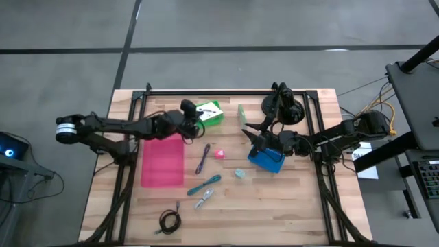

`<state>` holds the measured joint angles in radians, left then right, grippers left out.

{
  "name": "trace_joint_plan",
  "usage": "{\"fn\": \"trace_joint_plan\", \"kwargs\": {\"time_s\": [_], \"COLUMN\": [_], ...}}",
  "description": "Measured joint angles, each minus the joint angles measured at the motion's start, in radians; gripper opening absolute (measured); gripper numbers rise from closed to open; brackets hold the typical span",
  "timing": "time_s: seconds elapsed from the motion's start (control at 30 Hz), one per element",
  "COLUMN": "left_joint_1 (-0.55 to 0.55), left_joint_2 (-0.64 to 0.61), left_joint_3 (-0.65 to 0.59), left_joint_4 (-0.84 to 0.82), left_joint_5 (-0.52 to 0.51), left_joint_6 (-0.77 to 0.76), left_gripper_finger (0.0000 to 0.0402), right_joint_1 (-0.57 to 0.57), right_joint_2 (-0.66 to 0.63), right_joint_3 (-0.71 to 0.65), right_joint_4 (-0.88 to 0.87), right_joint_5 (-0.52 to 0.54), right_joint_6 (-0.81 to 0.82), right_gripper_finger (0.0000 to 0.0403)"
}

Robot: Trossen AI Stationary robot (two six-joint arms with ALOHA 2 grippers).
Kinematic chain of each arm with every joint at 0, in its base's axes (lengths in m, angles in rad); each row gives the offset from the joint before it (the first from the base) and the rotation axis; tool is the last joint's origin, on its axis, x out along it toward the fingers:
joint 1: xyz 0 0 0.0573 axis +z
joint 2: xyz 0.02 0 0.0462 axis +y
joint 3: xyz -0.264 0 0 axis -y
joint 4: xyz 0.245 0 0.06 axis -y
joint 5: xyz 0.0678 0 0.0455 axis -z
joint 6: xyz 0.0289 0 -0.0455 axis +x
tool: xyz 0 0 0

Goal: Pick and place items into bin
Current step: Put the bottom card reader box into the green bin

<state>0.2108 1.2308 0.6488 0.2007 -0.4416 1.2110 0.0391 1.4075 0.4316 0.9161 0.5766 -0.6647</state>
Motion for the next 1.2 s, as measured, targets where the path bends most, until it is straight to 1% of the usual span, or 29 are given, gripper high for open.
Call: {"fn": "trace_joint_plan", "kwargs": {"time_s": [0.07, 0.13, 0.33, 0.43, 0.5, 0.7, 0.97, 1.2], "left_joint_1": [0.034, 0.052, 0.088, 0.111, 0.121, 0.14, 0.163, 0.176], "left_joint_2": [0.0, 0.0, 0.0, 0.013, 0.025, 0.091, 0.211, 0.272], "left_joint_3": [0.014, 0.03, 0.033, 0.039, 0.039, 0.046, 0.128, 0.193], "left_joint_4": [-0.053, -0.083, -0.098, -0.136, -0.136, -0.138, -0.14, -0.239], "left_joint_5": [0.085, 0.128, 0.135, 0.137, 0.137, 0.137, 0.135, 0.131], "left_joint_6": [0.0, 0.001, 0.03, 0.031, 0.033, 0.109, 0.176, 0.19], "left_gripper_finger": [0.0032, 0.0032, 0.0032, 0.0032, 0.0032, 0.0032, 0.0032, 0.0032], "right_joint_1": [0.0, 0.0, -0.001, -0.001, -0.001, -0.001, -0.001, -0.001], "right_joint_2": [0.0, 0.0, 0.0, 0.0, 0.0, 0.0, 0.0, 0.0], "right_joint_3": [0.0, 0.0, 0.0, 0.0, 0.0, 0.0, 0.0, 0.0], "right_joint_4": [0.0, 0.0, 0.0, 0.0, 0.0, 0.0, 0.0, 0.0], "right_joint_5": [0.0, 0.0, 0.0, 0.0, 0.0, 0.0, 0.0, 0.0], "right_joint_6": [0.0, 0.0, -0.001, -0.001, -0.005, -0.019, -0.019, -0.025], "right_gripper_finger": [0.0116, 0.0114, 0.0109, 0.0111, 0.0111, 0.0106, 0.0104, 0.0103]}}
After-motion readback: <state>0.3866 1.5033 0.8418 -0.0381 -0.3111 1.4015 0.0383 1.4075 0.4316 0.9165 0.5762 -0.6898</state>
